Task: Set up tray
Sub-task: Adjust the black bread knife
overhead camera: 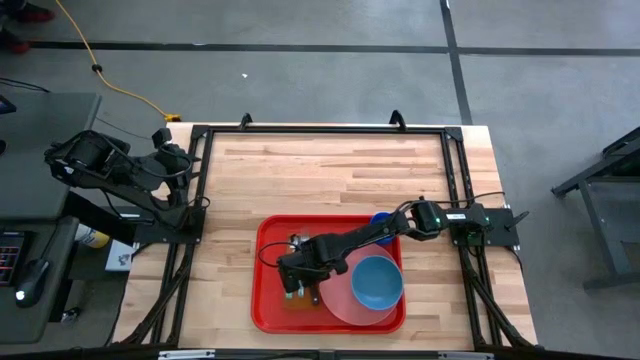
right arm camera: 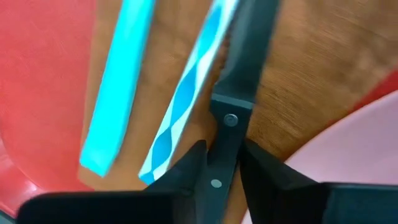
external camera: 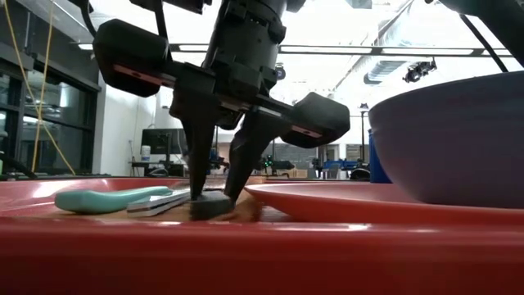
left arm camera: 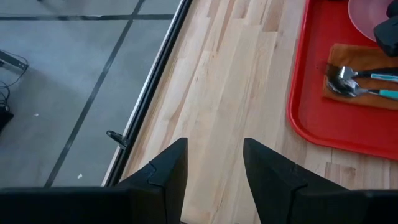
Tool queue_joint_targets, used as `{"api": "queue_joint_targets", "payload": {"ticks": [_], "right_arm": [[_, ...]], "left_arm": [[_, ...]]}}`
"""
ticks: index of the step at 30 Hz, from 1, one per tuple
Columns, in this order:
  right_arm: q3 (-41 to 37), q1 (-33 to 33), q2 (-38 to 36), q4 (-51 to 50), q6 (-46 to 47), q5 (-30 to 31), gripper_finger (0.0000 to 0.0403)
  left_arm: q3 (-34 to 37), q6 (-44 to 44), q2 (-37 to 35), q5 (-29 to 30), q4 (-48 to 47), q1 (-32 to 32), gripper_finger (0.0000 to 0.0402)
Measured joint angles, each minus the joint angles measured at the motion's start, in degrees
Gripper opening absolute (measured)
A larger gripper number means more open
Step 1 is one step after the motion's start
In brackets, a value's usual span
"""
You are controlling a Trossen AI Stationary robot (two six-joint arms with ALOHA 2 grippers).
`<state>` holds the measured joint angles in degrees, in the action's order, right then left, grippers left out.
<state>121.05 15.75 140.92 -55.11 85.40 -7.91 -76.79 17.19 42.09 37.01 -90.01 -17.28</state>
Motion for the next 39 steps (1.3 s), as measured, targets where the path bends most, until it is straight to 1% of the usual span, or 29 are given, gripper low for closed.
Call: {"api": "queue_joint_targets", "payload": {"ticks": [4, 7, 13, 24, 39], "right_arm": [[0.0, 0.0, 0.0, 0.3, -0.6, 0.0, 0.0046], [0.0, 0.0, 0.0, 0.4, -0.6, 0.1, 0.0038], [0.0, 0.0, 0.1, 0.4, -0.1, 0.5, 0.0040], [0.0, 0.0, 0.1, 0.5, 0.8, 1.1, 0.0032], [-0.1, 0.0, 0.0, 2.2, 5.7, 0.5, 0.0028]], "left_arm": [[0.0, 0.0, 0.0, 0.0, 0.0, 0.0, 0.0186], [0.0, 0.0, 0.0, 0.0, 0.0, 0.0, 0.0186], [0.0, 0.0, 0.0, 0.0, 0.0, 0.0, 0.0186], [0.0, -0.4, 0.0, 0.0, 0.0, 0.0, 0.0186], [0.0, -0.4, 0.0, -0.5, 0.0, 0.0, 0.0186]]}}
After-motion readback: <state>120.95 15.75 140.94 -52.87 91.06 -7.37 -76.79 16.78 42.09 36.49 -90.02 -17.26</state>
